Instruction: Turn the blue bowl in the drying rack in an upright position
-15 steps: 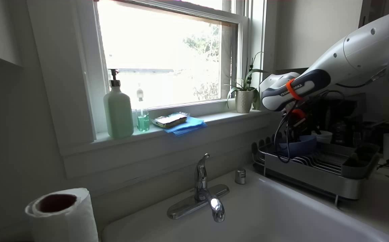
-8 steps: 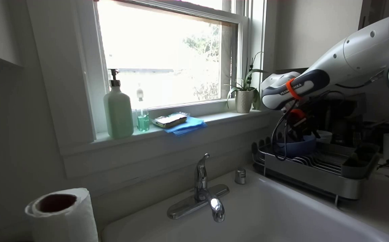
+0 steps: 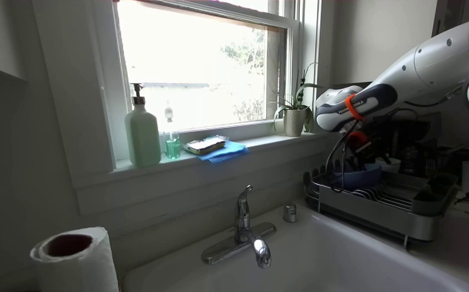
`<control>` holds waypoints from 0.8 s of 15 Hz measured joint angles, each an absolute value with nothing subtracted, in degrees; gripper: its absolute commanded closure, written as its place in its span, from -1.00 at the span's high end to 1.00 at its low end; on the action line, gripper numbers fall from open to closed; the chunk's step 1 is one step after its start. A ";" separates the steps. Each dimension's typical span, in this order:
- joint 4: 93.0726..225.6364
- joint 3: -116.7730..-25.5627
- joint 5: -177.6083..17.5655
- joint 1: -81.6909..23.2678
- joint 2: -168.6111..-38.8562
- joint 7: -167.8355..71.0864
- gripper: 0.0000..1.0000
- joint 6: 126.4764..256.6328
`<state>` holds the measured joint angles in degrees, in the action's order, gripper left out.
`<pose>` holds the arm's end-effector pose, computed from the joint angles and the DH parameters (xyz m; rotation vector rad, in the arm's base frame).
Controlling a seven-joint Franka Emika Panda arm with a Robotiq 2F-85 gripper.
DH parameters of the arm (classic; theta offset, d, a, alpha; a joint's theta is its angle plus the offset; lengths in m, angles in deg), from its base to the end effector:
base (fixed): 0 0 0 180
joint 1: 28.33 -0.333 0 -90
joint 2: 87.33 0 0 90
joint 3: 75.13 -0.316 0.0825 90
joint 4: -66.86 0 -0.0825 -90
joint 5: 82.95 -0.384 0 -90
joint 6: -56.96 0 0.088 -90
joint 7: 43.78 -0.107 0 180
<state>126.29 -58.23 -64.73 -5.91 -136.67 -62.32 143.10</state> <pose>0.5838 -0.4330 0.3276 2.3287 -1.1446 -0.5950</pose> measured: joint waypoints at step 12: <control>125.79 -58.05 -64.74 -5.91 -136.76 -72.19 -0.36 139.27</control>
